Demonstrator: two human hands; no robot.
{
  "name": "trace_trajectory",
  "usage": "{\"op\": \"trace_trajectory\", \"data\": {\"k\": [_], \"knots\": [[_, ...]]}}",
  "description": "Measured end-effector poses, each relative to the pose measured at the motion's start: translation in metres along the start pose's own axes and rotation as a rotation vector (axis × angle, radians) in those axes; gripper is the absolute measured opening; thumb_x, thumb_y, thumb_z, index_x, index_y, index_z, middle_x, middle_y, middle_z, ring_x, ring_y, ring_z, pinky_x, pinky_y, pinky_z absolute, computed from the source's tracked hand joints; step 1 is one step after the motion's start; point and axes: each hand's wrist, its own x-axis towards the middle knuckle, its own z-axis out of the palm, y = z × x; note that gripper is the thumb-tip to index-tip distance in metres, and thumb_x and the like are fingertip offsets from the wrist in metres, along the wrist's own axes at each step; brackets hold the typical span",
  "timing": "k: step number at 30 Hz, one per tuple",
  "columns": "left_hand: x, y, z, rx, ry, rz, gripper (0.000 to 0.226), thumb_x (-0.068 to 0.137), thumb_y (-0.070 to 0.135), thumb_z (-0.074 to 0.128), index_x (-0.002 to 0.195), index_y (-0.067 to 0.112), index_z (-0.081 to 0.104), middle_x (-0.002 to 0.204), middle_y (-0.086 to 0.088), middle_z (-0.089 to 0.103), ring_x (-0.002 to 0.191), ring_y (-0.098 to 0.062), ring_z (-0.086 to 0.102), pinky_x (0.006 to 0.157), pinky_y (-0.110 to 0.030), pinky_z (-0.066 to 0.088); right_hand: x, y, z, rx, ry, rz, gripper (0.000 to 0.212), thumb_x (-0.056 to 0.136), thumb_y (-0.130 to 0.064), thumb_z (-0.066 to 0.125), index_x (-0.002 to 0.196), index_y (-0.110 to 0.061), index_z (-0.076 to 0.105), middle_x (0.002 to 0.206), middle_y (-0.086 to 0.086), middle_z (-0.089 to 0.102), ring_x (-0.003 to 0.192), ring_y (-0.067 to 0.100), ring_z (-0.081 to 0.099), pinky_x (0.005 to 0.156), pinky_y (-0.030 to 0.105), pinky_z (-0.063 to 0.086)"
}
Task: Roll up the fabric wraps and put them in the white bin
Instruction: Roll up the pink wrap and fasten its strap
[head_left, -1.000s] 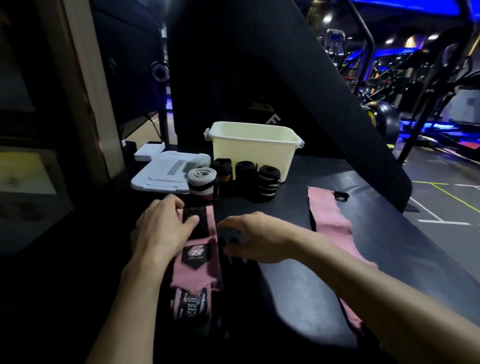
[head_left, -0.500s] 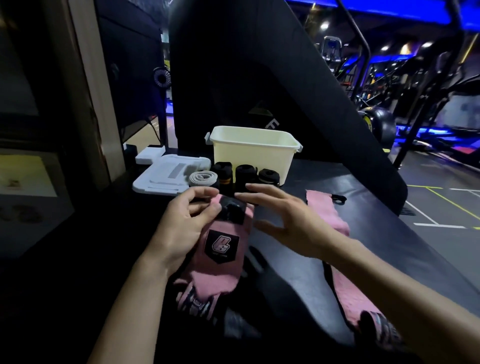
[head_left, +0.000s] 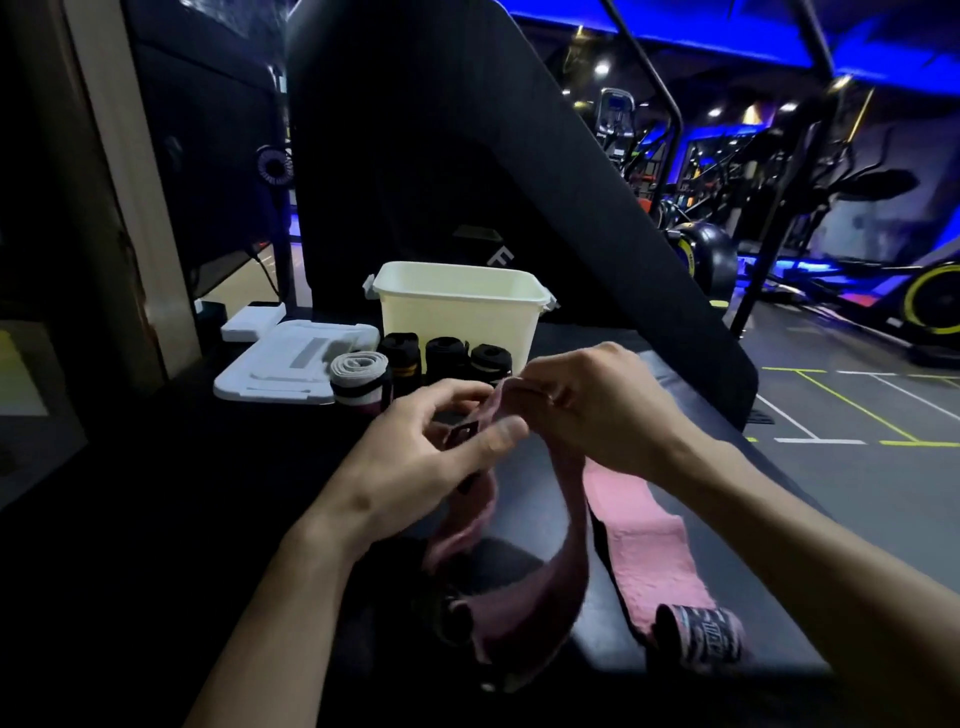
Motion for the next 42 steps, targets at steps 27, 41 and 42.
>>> {"op": "trace_trajectory", "data": {"k": [27,41,42], "knots": [[0.024,-0.049,-0.024,0.35,0.316,-0.28,0.015,0.089,0.039,0.077,0.081,0.027,0.082,0.073,0.015,0.075,0.078,0.0,0.067,0.065,-0.019,0.047,-0.054,0.028,0.0,0.63,-0.932,0.67,0.038,0.098,-0.044,0.061,0.116,-0.01,0.061,0.094,0.008,0.078,0.064,0.02,0.065,0.05,0.027,0.047],[0.028,-0.03,-0.017,-0.166,0.134,-0.131,0.02,0.096,0.007,0.068,0.109,0.02,0.076,0.084,0.003,0.078,0.081,-0.003,0.068,0.082,-0.017,0.053,-0.022,0.073,-0.039,0.553,-0.122,0.546,0.023,0.086,-0.002,0.074,0.099,-0.02,0.077,0.084,0.003,0.075,0.065,0.017,0.061,0.061,0.034,0.048],[0.031,-0.026,-0.01,-0.23,0.121,-0.113,0.02,0.096,0.005,0.067,0.109,0.018,0.075,0.081,0.003,0.077,0.079,-0.002,0.067,0.077,-0.012,0.052,-0.02,0.084,-0.045,0.49,-0.114,0.547,0.025,0.086,-0.002,0.073,0.097,-0.023,0.077,0.084,0.002,0.075,0.061,0.017,0.06,0.056,0.034,0.05]]}}
